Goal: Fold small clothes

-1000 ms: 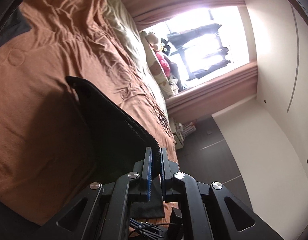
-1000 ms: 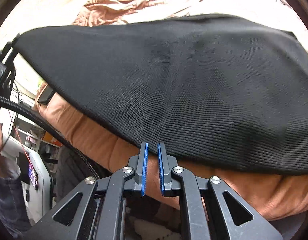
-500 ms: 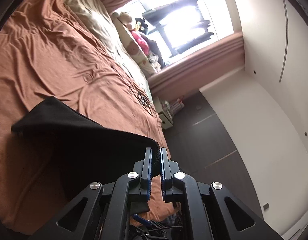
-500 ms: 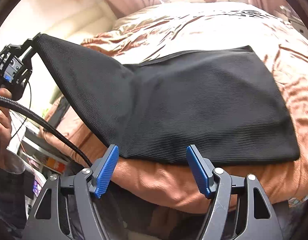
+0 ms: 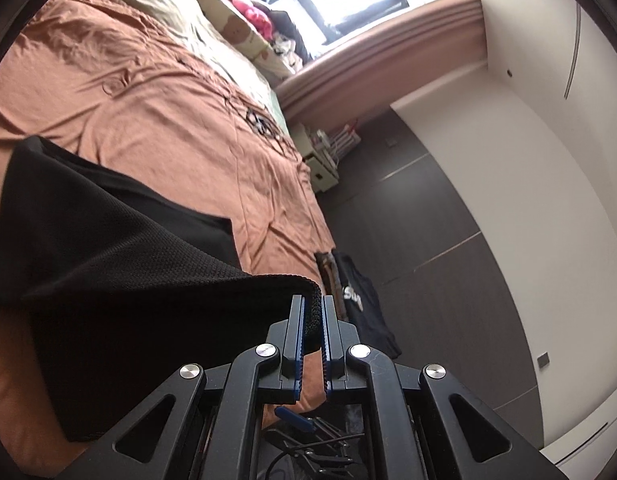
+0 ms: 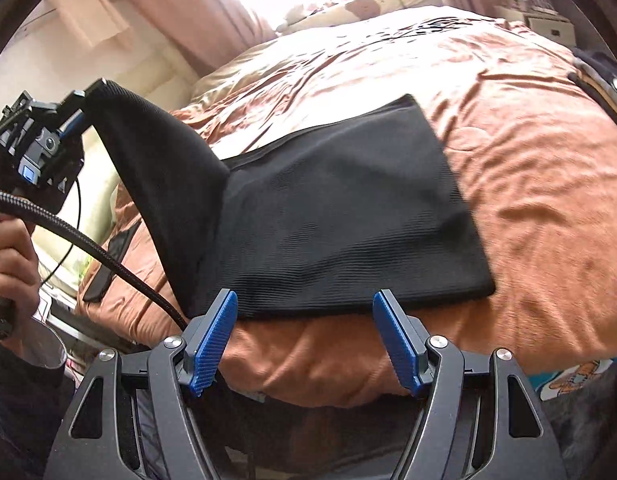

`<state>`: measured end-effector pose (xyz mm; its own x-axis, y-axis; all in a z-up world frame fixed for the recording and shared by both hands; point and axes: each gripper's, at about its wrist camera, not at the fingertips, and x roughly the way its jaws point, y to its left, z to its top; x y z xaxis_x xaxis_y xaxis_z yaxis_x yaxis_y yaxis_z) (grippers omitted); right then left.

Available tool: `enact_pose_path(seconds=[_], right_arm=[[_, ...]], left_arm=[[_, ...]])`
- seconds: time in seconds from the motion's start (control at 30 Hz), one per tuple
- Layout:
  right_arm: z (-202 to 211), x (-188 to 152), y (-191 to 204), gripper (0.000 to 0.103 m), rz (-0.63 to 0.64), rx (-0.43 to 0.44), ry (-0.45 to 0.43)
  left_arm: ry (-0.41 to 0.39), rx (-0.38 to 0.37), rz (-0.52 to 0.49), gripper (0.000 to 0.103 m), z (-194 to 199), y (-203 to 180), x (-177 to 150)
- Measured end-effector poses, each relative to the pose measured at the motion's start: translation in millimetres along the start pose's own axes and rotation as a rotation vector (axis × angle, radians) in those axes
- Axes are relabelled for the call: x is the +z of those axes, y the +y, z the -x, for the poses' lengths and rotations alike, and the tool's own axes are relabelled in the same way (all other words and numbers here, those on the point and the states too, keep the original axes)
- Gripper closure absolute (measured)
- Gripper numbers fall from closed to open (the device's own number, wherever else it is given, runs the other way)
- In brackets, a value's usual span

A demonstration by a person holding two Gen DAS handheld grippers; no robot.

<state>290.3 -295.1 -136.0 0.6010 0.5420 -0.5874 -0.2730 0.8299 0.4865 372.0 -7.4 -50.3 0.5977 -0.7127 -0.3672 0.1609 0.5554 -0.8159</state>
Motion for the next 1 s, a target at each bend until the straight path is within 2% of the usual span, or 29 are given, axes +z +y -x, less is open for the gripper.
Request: enact_pose_path(seconds=[0.33, 0.4, 0.43, 0.5, 0.57, 0.63, 0.8, 1.0], right_arm=[[15, -12, -40, 0.034, -0.066, -0.006, -0.005], [16, -13, -46, 0.034, -0.079, -0.005, -0.005], [16, -12, -47, 0.034, -0.082, -0.003, -0.005], [17, -12, -50, 0.034, -0.086, -0.006, -0.006], [18, -11, -52, 0.034, -0.086, -0.009, -0.004], [20, -10, -53, 0.034, -0.080, -0.013, -0.004], [22, -6, -54, 0.034, -0.074, -0.021, 0.002], [15, 8, -50, 0.034, -0.019, -0.053, 0.026]], left_arm=[[0.149, 0.045, -0.009, 0.096, -80, -1, -32], [0.187, 0.062, -0.012, 0.091, -93, -3, -39], [0.215, 0.062, -0.020, 0.082, -100, -4, -43], [0.248, 0.027, -0.029, 0.072, -106, -8, -49], [0.240, 0.043, -0.068, 0.051, -103, -13, -53], [0.212, 0.082, -0.090, 0.042, -93, -14, -53], [0.164, 0.160, -0.079, 0.040, -61, 2, -48], [0.114, 0.273, -0.048, 0.040, -24, 38, -51]])
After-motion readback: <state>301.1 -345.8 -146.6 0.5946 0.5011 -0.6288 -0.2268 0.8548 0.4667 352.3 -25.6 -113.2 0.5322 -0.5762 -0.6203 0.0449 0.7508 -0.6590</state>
